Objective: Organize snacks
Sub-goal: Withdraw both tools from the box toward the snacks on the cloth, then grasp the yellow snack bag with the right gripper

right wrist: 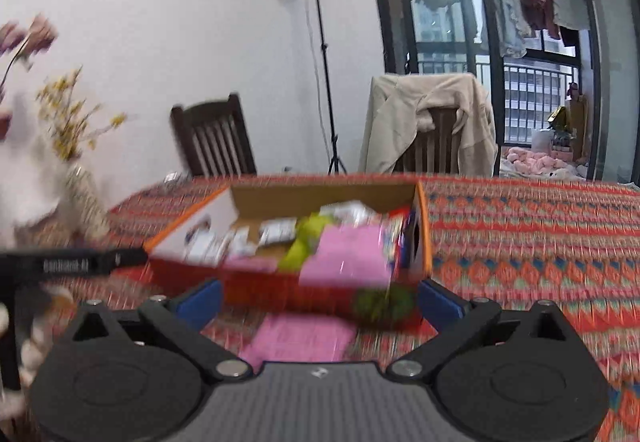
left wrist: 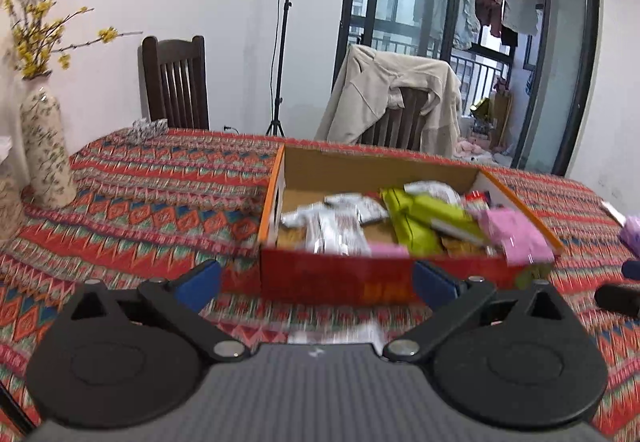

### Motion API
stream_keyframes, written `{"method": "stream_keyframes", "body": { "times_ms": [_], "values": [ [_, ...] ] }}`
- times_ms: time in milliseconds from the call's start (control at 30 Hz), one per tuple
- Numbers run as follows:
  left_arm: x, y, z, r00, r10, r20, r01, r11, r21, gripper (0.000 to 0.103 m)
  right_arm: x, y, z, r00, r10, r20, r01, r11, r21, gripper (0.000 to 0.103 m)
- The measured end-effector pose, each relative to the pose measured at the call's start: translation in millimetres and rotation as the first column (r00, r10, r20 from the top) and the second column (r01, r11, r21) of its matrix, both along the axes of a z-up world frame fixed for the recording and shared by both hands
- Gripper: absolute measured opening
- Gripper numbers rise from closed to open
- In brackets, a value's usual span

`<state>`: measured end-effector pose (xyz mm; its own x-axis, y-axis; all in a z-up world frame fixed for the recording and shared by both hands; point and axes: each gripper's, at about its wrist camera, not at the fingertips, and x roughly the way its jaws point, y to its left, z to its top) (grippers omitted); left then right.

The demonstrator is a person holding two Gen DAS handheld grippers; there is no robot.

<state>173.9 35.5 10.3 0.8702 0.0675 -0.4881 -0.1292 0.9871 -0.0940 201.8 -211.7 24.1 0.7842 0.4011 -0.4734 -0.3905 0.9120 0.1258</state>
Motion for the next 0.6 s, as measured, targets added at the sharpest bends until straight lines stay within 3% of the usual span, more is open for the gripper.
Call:
{"method": "stream_keyframes", "body": {
  "times_ms": [300,533,600],
  "values": [
    [-70.2,-3.4,-27.3,0.999,-0.037,-0.033,0.037,0.999,-0.005,0.103,-75.9,11.5,-52.4,0.991,0.036,-0.126,-0.042,0.998,-0.044,0.103],
    [-93.8,-9.7,-46.1,0.996,-0.058,-0.071,0.057,0.998,-0.015,0.103,-103.9,30.1,-81.5,0.990,0.022,-0.141,-0.046,0.984,-0.174,0.101],
    [-97.6,-10.0,-47.9,0.996,-0.059,-0.073,0.058,0.998,-0.017,0.103,-112.5,33.4,-82.9,0.996,0.036,-0.087,-0.052,0.981,-0.187,0.092]
  ]
}}
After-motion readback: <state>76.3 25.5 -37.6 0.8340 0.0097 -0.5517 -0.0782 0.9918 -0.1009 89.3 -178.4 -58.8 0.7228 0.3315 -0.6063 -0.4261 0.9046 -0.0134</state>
